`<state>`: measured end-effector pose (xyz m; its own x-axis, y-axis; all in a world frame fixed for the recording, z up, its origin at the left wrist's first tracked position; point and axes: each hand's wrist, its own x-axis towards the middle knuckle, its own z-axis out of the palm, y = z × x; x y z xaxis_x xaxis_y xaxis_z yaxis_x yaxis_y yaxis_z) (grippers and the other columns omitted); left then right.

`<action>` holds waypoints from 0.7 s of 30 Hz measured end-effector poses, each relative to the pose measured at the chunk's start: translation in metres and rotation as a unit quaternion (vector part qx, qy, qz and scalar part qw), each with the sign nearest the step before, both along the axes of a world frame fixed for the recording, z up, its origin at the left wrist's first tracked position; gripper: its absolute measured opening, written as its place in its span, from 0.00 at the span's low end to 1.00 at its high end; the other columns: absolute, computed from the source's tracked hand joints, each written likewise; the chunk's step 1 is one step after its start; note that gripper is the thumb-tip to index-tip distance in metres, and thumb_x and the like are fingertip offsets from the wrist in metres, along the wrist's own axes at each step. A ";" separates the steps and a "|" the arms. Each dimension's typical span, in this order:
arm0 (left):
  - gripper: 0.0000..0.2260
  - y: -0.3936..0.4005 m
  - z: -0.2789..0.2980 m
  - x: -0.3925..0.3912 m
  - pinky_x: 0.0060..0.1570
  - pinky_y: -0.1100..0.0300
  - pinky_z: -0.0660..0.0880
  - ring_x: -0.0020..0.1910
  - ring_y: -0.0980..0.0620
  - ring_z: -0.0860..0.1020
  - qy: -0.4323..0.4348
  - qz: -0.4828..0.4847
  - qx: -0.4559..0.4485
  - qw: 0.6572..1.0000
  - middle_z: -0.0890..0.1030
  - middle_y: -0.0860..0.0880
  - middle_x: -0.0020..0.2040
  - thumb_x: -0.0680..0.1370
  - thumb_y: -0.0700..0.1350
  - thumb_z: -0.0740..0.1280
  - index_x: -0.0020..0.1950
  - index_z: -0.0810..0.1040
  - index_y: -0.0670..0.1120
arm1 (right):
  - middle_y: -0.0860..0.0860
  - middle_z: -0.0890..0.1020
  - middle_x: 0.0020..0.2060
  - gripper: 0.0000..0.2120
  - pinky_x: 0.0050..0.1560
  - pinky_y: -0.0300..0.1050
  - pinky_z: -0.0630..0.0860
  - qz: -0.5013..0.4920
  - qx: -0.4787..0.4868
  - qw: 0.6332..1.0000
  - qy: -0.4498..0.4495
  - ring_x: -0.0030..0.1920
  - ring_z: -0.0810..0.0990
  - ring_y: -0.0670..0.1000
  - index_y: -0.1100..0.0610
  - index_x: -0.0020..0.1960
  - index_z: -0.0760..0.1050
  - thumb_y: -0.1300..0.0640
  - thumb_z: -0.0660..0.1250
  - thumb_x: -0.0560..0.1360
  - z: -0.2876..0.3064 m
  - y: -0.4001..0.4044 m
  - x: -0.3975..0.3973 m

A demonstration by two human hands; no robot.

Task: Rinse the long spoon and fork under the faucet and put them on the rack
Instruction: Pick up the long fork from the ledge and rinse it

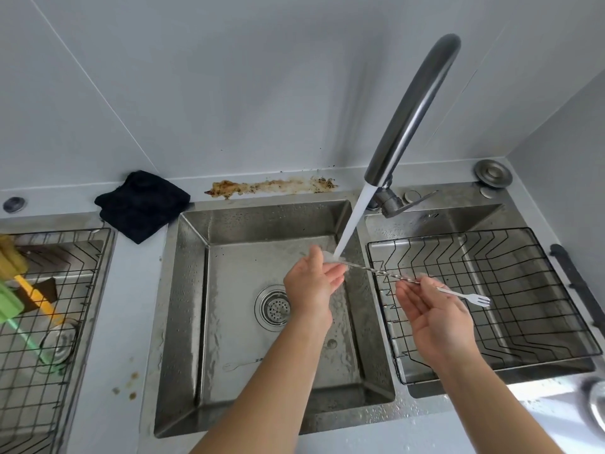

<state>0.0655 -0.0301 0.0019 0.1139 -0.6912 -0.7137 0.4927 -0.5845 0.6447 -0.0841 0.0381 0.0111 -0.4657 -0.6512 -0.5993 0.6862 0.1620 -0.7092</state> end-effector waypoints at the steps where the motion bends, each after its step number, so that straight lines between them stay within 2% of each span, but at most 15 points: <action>1: 0.12 -0.001 0.000 0.002 0.40 0.57 0.81 0.38 0.51 0.85 0.001 -0.006 0.008 1.000 0.85 0.47 0.35 0.80 0.50 0.65 0.45 0.78 0.43 | 0.59 0.84 0.35 0.07 0.43 0.44 0.83 0.004 -0.006 1.000 0.006 0.39 0.86 0.54 0.63 0.45 0.74 0.64 0.60 0.81 0.000 0.000 0.000; 5: 0.09 -0.009 0.002 0.009 0.39 0.59 0.80 0.36 0.53 0.84 0.019 -0.048 0.033 0.998 0.84 0.45 0.41 0.80 0.46 0.66 0.47 0.80 0.41 | 0.59 0.85 0.38 0.08 0.47 0.45 0.83 0.021 -0.039 0.999 0.018 0.42 0.86 0.55 0.60 0.45 0.73 0.65 0.59 0.81 0.001 -0.001 -0.006; 9: 0.03 -0.013 0.002 0.014 0.45 0.58 0.81 0.42 0.49 0.85 0.003 -0.108 -0.012 0.994 0.84 0.43 0.46 0.79 0.37 0.67 0.51 0.79 0.39 | 0.59 0.85 0.41 0.09 0.48 0.46 0.82 0.004 -0.045 0.999 0.000 0.43 0.86 0.56 0.60 0.44 0.74 0.66 0.58 0.81 0.000 -0.002 -0.012; 11: 0.04 -0.012 0.001 0.014 0.44 0.59 0.82 0.43 0.47 0.85 -0.031 -0.129 -0.050 0.990 0.85 0.43 0.44 0.75 0.35 0.71 0.49 0.81 0.39 | 0.59 0.85 0.41 0.09 0.47 0.46 0.83 -0.001 -0.042 0.999 -0.005 0.43 0.86 0.55 0.61 0.44 0.74 0.66 0.58 0.81 -0.001 -0.002 -0.012; 14: 0.06 -0.008 0.001 0.012 0.45 0.56 0.79 0.39 0.45 0.81 -0.061 -0.124 -0.089 0.986 0.83 0.43 0.37 0.71 0.32 0.74 0.41 0.83 0.43 | 0.58 0.86 0.40 0.11 0.47 0.45 0.83 0.005 -0.037 0.999 -0.004 0.42 0.86 0.54 0.61 0.43 0.74 0.65 0.58 0.81 -0.001 -0.003 -0.008; 17: 0.04 -0.008 0.001 0.008 0.40 0.59 0.81 0.35 0.47 0.82 -0.069 -0.080 -0.071 0.992 0.83 0.45 0.33 0.74 0.36 0.73 0.41 0.82 0.43 | 0.58 0.86 0.40 0.11 0.45 0.44 0.83 0.010 -0.037 0.999 0.002 0.42 0.86 0.54 0.61 0.42 0.75 0.65 0.58 0.81 -0.001 -0.004 -0.007; 19: 0.02 -0.008 -0.001 0.006 0.39 0.61 0.82 0.37 0.49 0.85 -0.069 -0.058 -0.057 0.994 0.85 0.46 0.35 0.77 0.40 0.70 0.45 0.81 0.42 | 0.59 0.85 0.41 0.11 0.45 0.44 0.83 0.014 -0.035 0.999 0.007 0.43 0.86 0.54 0.61 0.42 0.75 0.64 0.59 0.81 -0.002 -0.004 -0.007; 21: 0.04 -0.006 -0.004 0.005 0.41 0.62 0.82 0.39 0.50 0.86 -0.071 -0.069 -0.064 0.993 0.85 0.46 0.37 0.79 0.41 0.68 0.50 0.80 0.41 | 0.60 0.85 0.43 0.09 0.45 0.44 0.82 0.013 -0.035 0.999 0.005 0.43 0.86 0.55 0.61 0.44 0.74 0.64 0.59 0.81 -0.003 -0.004 -0.008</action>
